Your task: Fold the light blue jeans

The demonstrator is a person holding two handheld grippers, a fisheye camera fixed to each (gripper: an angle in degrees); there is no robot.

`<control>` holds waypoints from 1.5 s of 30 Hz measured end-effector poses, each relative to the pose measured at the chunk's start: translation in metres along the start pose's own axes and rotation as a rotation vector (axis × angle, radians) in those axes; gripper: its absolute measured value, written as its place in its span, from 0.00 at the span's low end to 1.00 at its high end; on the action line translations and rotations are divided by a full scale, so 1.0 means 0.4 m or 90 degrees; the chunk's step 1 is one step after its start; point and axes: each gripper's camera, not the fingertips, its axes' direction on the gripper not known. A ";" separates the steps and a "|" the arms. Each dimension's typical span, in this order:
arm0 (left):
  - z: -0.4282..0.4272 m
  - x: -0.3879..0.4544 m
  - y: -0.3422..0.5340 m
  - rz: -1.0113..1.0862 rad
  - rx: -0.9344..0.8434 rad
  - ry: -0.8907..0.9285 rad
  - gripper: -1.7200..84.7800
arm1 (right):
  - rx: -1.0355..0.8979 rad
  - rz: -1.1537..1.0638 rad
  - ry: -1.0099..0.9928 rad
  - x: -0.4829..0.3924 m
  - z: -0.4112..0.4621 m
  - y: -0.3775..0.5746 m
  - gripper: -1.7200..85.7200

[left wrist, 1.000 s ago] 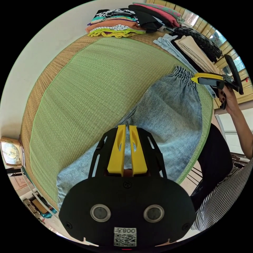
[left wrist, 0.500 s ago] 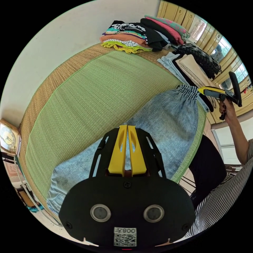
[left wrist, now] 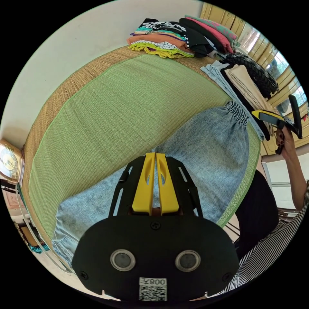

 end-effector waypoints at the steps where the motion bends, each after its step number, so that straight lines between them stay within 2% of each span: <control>1: -0.016 -0.001 0.009 0.000 0.009 -0.015 0.02 | 0.001 -0.008 0.000 -0.010 0.004 0.001 0.02; 4: -0.028 -0.016 0.026 -0.026 0.013 -0.013 0.03 | 0.000 -0.058 -0.020 -0.065 0.059 0.000 0.02; 6: -0.018 -0.030 0.030 -0.045 -0.002 0.007 0.03 | -0.045 -0.096 -0.026 -0.108 0.158 -0.010 0.02; 9: -0.058 -0.055 0.052 -0.072 0.034 0.021 0.04 | -0.112 -0.124 -0.006 -0.138 0.280 -0.007 0.02; 13: -0.173 -0.136 0.154 -0.141 0.123 0.063 0.07 | -0.099 -0.155 -0.015 -0.154 0.304 0.023 0.03; 16: -0.238 -0.234 0.265 -0.219 0.149 0.052 0.10 | -0.079 -0.180 -0.084 -0.187 0.315 0.024 0.04; 20: -0.274 -0.380 0.412 -0.325 0.103 -0.019 0.10 | -0.083 -0.287 -0.252 -0.359 0.406 -0.026 0.10; 22: -0.267 -0.424 0.471 -0.363 0.064 -0.043 0.09 | -0.102 -0.340 -0.291 -0.466 0.479 -0.058 0.11; 24: -0.247 -0.452 0.524 -0.391 0.024 -0.037 0.08 | -0.124 -0.394 -0.341 -0.607 0.592 -0.101 0.12; 26: -0.248 -0.463 0.583 -0.403 0.053 -0.007 0.06 | -0.155 -0.424 -0.382 -0.706 0.682 -0.132 0.12; 33: -0.301 -0.493 0.638 -0.399 0.106 -0.001 0.05 | -0.267 -0.526 -0.359 -0.974 0.998 -0.133 0.13; 37: -0.339 -0.528 0.666 -0.403 0.129 0.028 0.05 | -0.291 -0.533 -0.382 -0.984 1.063 -0.067 0.11; 42: -0.443 -0.574 0.712 -0.438 0.217 0.052 0.06 | -0.230 -0.530 -0.467 -0.912 1.012 0.093 0.06; 45: -0.526 -0.616 0.710 -0.422 0.272 0.048 0.09 | -0.206 -0.568 -0.430 -0.916 0.998 0.207 0.06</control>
